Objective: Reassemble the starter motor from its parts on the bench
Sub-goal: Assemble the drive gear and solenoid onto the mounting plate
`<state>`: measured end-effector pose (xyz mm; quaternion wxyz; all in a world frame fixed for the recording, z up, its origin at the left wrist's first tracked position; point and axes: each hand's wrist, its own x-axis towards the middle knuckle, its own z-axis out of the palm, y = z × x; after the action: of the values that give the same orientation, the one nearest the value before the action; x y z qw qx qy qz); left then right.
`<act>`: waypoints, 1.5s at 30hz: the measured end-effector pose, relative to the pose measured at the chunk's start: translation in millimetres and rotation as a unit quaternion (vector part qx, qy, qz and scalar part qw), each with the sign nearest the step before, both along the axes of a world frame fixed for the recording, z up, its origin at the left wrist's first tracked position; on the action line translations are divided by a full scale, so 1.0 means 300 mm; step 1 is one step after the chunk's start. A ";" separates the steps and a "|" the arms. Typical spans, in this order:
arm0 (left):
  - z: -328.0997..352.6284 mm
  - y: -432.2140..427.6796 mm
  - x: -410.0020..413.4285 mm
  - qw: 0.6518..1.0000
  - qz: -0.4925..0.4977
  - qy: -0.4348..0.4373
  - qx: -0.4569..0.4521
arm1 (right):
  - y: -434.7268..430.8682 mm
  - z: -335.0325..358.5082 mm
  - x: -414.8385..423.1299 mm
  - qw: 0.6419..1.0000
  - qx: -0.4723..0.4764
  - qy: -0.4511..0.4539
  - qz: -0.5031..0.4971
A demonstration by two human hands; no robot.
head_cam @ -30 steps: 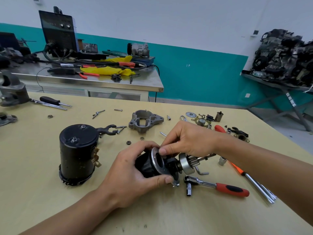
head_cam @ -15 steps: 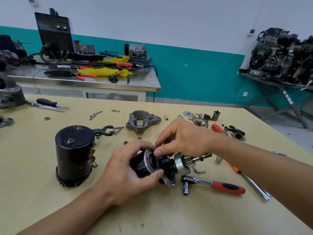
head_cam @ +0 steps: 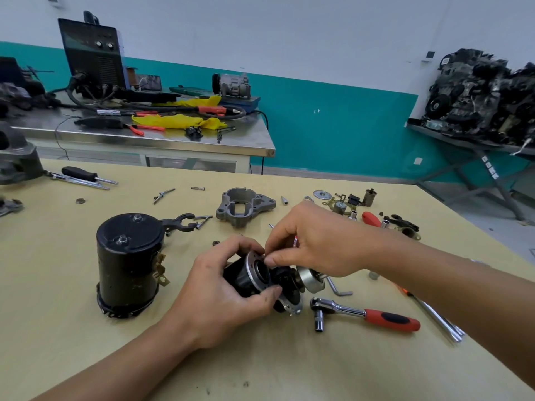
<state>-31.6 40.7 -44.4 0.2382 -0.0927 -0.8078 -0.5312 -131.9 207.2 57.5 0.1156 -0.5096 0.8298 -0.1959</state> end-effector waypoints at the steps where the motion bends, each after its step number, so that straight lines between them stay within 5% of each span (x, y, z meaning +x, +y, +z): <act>1: 0.000 0.000 0.000 1.000 -0.002 -0.001 0.002 | 0.001 0.000 0.003 1.000 0.001 -0.002 -0.002; 27: 0.022 -0.027 0.006 0.992 -0.088 -0.084 0.042 | -0.067 -0.023 0.088 0.987 0.060 0.098 -0.112; 45: 0.028 -0.011 0.012 0.990 -0.120 -0.078 0.015 | -0.028 -0.030 0.130 0.979 0.106 0.142 -0.096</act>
<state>-28.0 37.3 -36.0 0.1098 -0.1436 -0.7987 -0.5740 -92.9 198.9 48.6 0.0303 -0.4348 0.8990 -0.0424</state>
